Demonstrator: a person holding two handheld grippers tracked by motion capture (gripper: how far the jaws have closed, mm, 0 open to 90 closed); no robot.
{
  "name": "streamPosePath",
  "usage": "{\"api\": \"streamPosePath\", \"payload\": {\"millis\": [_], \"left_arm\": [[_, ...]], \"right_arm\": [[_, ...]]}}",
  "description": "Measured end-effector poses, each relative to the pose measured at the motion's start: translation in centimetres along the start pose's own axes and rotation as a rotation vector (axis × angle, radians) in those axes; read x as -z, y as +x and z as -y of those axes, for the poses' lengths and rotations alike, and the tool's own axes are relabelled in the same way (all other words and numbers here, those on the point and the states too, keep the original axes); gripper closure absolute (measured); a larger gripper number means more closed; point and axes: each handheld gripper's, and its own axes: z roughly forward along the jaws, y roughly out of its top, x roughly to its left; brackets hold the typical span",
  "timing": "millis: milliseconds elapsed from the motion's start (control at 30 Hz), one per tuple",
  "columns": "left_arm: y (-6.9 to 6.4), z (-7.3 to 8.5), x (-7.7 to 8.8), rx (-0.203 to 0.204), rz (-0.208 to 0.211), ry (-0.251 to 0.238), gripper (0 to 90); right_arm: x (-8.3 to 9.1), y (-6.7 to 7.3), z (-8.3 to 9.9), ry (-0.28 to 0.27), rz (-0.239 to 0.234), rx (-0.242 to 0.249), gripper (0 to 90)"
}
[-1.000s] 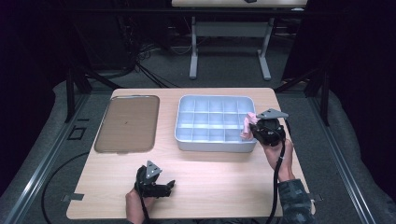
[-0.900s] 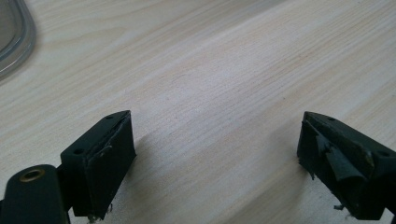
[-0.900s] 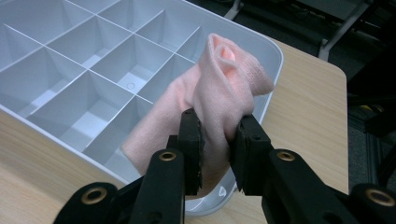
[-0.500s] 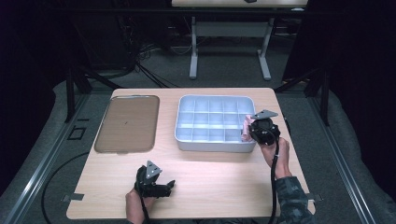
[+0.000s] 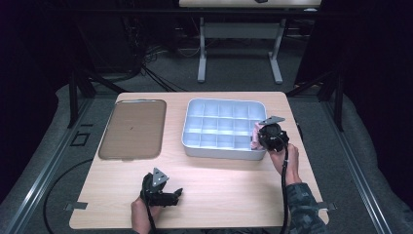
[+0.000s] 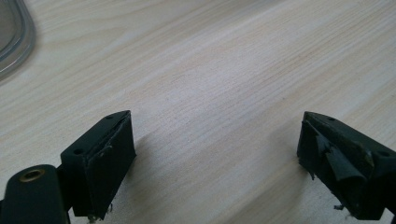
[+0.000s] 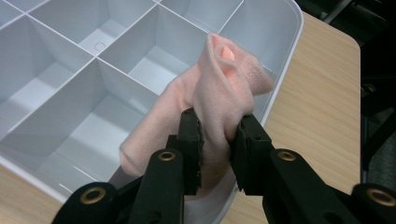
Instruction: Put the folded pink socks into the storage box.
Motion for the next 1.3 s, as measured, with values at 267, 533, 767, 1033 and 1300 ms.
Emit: {"api": "streamPosePath", "payload": {"millis": [267,533,767,1033,1300], "left_arm": [[0.0,0.0,0.0,-0.001,0.000,0.000,10.9],[0.0,0.0,0.0,-0.004,-0.001,0.001,10.9],[0.0,0.0,0.0,-0.004,-0.002,0.002,10.9],[0.0,0.0,0.0,-0.006,-0.001,0.001,10.9],[0.0,0.0,0.0,-0.005,-0.001,0.001,10.9]], "right_arm": [[-0.7,0.3,0.1,0.018,0.028,0.034,74.1],[-1.2,0.7,0.3,0.034,0.052,0.072,73.7],[-1.5,0.6,0.3,0.065,0.015,0.073,72.1],[-1.5,0.2,0.5,0.110,-0.031,0.086,70.6],[-1.1,-0.3,0.1,0.112,-0.090,0.059,56.8]]}}
